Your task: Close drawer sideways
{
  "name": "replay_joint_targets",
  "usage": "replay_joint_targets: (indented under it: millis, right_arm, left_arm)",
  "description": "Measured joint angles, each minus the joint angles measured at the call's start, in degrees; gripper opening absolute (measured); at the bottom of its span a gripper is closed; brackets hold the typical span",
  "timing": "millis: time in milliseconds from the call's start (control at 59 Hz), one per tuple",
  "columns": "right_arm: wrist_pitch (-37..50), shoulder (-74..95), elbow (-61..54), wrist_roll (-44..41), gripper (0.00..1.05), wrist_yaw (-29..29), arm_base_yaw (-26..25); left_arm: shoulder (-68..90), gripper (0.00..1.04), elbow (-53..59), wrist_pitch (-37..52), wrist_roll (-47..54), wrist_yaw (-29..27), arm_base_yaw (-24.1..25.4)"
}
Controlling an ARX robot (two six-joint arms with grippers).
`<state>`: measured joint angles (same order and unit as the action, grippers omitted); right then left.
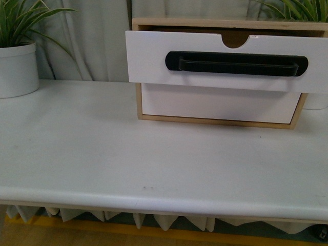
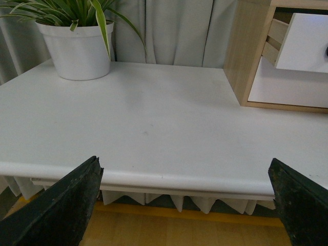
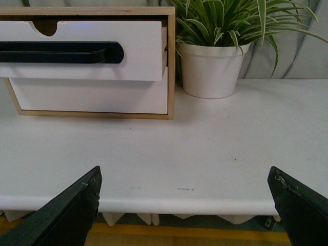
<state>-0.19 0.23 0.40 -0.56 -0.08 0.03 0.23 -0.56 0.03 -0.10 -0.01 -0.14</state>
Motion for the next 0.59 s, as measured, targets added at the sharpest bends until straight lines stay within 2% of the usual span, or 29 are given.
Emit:
replay_joint_targets:
  millis: [458, 508, 593]
  right_arm:
    - [-0.2, 0.11, 0.04, -0.07, 0.95, 0.42, 0.04]
    - [-5.09, 2.14, 1.75, -0.98, 0.95, 3.06, 0.42]
    - [-9.18, 6.62, 3.54, -1.4, 0.95, 2.86, -0.09]
  left_arm:
    - [0.04, 0.98, 0.0, -0.04, 0.33, -0.39, -0.04]
    - [1.51, 0.98, -1.03, -3.74, 5.79, -7.63, -2.27]
    - [3.93, 0.98, -1.84, -6.95, 17.59, -15.89, -5.07]
